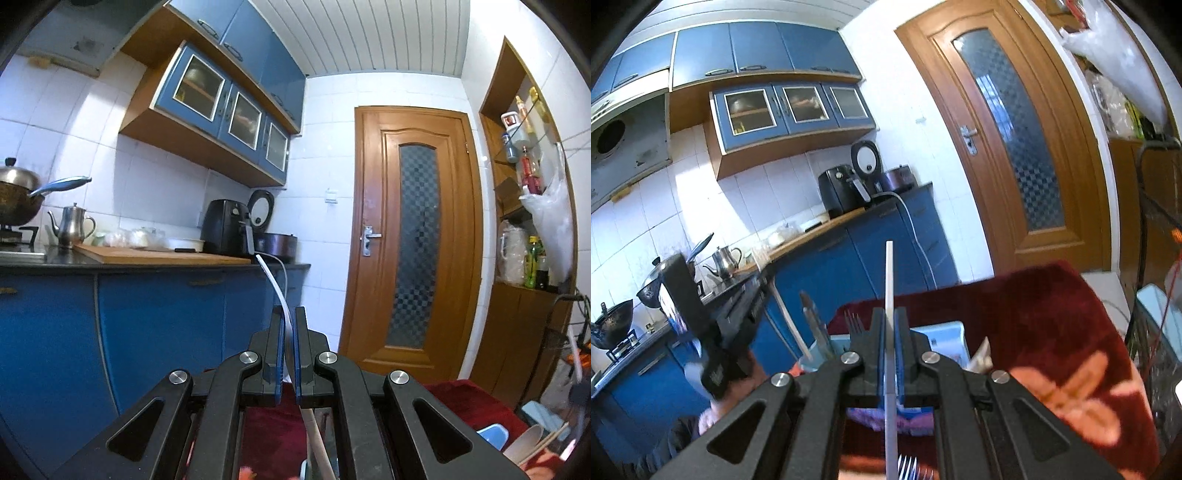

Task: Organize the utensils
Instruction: 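Lift the white stick and knife, lower them into the blue holder, open both tools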

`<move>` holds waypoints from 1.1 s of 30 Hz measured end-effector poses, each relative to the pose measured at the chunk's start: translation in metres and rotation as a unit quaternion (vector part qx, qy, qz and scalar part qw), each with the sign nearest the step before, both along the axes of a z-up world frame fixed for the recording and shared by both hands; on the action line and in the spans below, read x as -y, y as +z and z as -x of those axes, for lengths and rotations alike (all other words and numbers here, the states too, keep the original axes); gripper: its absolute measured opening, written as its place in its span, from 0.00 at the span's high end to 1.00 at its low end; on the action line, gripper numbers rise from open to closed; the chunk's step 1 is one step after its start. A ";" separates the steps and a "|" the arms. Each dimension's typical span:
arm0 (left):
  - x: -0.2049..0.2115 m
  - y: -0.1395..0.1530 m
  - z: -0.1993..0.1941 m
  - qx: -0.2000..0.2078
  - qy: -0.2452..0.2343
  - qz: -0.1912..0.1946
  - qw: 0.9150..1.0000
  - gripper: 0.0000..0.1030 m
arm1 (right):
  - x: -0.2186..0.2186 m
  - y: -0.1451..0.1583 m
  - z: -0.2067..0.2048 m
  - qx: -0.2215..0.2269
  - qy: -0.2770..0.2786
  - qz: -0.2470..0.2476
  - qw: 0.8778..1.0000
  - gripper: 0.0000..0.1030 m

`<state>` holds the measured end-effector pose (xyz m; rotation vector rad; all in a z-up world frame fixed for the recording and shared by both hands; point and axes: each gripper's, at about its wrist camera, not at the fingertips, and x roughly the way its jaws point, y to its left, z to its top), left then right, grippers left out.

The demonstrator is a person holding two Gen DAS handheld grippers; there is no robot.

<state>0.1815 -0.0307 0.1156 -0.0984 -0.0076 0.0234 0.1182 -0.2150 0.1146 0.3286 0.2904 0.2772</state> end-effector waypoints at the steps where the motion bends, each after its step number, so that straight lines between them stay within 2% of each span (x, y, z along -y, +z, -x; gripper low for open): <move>1: 0.001 -0.003 -0.001 0.000 0.000 -0.002 1.000 0.96 | -0.001 0.002 -0.002 0.006 -0.004 0.004 1.000 0.94; 7: 0.011 -0.018 -0.005 -0.014 -0.013 -0.014 1.000 0.96 | -0.005 0.011 -0.023 0.054 -0.055 0.028 0.997 0.94; 17: 0.019 -0.029 -0.009 -0.030 -0.029 -0.023 0.999 0.96 | -0.011 0.002 -0.059 0.102 -0.117 0.057 0.986 0.94; 21: 0.019 -0.032 -0.011 -0.038 -0.036 -0.024 0.998 0.96 | -0.011 -0.004 -0.069 0.097 -0.117 0.057 0.987 0.94; 28: 0.019 -0.035 -0.015 -0.051 -0.046 -0.017 0.997 0.96 | -0.013 -0.019 -0.072 0.072 -0.086 0.057 0.992 0.93; 33: 0.019 -0.036 -0.015 -0.054 -0.048 -0.017 0.997 0.91 | -0.018 -0.020 -0.068 0.072 -0.075 0.060 0.993 0.93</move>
